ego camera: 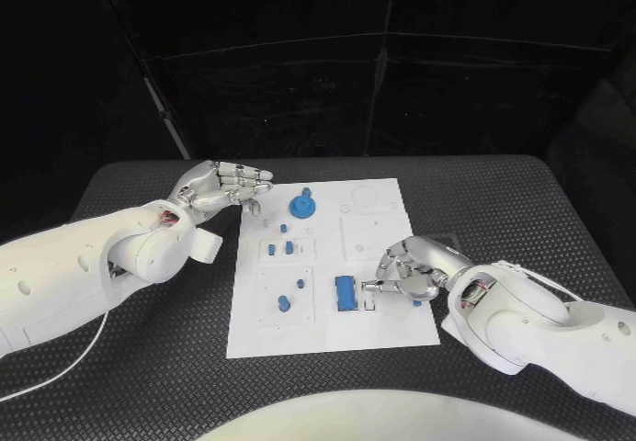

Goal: Assemble the parts on the task board

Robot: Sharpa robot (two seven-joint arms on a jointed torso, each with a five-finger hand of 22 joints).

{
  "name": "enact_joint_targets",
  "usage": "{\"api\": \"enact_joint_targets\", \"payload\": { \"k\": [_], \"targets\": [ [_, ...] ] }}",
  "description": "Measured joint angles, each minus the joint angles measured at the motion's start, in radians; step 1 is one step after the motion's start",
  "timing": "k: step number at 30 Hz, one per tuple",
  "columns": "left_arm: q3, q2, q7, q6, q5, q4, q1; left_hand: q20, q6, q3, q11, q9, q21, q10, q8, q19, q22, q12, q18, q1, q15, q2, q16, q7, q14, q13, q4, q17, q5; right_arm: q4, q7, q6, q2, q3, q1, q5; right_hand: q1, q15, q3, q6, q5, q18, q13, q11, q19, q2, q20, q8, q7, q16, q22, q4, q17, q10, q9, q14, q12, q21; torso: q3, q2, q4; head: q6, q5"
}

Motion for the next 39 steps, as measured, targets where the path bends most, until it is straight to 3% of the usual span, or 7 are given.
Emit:
{"api": "enact_joint_targets", "payload": {
  "k": [8, 17, 31, 39],
  "targets": [
    [0.000, 0.001, 0.000, 0.000, 0.000, -0.001, 0.000, 0.000, 0.000, 0.000, 0.000, 0.000, 0.000, 0.000, 0.000, 0.000, -0.001, 0.004, 0.000, 0.000, 0.000, 0.000, 0.000, 0.000, 0.000, 0.000, 0.000, -0.001, 0.000, 0.011, 0.023, -0.028, -0.086, 0.000, 0.000, 0.018, 0.007, 0.006, -0.016, -0.008, 0.061, 0.000, -0.018, 0.005, -0.005, 0.021, 0.005, -0.029, 0.002, -0.003, -0.005, 0.001, 0.000, -0.005, -0.015, -0.002, -0.019, -0.004, -0.0006, 0.000, -0.0025, 0.008, -0.022],
    [0.000, 0.000, 0.000, 0.000, 0.000, -0.001, 0.000, 0.000, 0.000, 0.000, 0.000, 0.000, 0.000, 0.000, 0.000, 0.000, -0.001, 0.004, 0.000, 0.000, 0.000, 0.000, 0.000, 0.000, 0.000, 0.000, 0.000, -0.001, 0.000, -0.001, 0.004, -0.015, -0.128, 0.000, 0.000, -0.022, 0.011, 0.008, -0.025, 0.018, 0.092, 0.000, -0.010, 0.005, -0.005, 0.035, 0.005, -0.032, -0.004, -0.003, 0.008, 0.000, 0.000, -0.005, -0.017, 0.000, -0.019, -0.004, 0.0000, 0.000, -0.0105, 0.007, -0.029],
    [0.000, 0.001, 0.000, 0.001, 0.000, -0.004, 0.000, 0.000, 0.000, 0.000, 0.000, 0.000, 0.000, 0.000, 0.000, 0.000, -0.001, 0.004, 0.000, 0.000, 0.000, 0.000, 0.000, 0.000, 0.000, 0.000, 0.000, -0.001, 0.000, -0.034, -0.022, 0.085, -0.129, 0.000, -0.001, -0.104, 0.017, 0.007, -0.048, 0.059, 0.097, 0.000, -0.004, -0.006, -0.001, 0.041, 0.001, -0.025, -0.020, -0.003, 0.005, 0.001, 0.000, 0.006, -0.007, 0.000, -0.019, -0.004, -0.0004, -0.002, -0.0105, 0.003, -0.038],
    [0.000, 0.002, 0.000, 0.002, 0.000, -0.006, 0.000, 0.000, 0.000, 0.000, 0.000, 0.000, 0.000, 0.000, 0.000, 0.000, -0.001, 0.004, 0.000, 0.000, 0.000, 0.000, 0.000, 0.000, 0.000, 0.000, 0.000, -0.001, 0.000, -0.050, -0.026, 0.139, -0.107, -0.001, -0.001, -0.127, 0.017, 0.007, -0.048, 0.063, 0.094, 0.000, -0.004, -0.006, -0.001, 0.041, 0.001, -0.021, -0.017, -0.007, 0.004, 0.001, 0.000, 0.006, -0.006, 0.000, -0.019, -0.004, -0.0003, -0.002, -0.0105, 0.003, -0.036]
  ]
}}
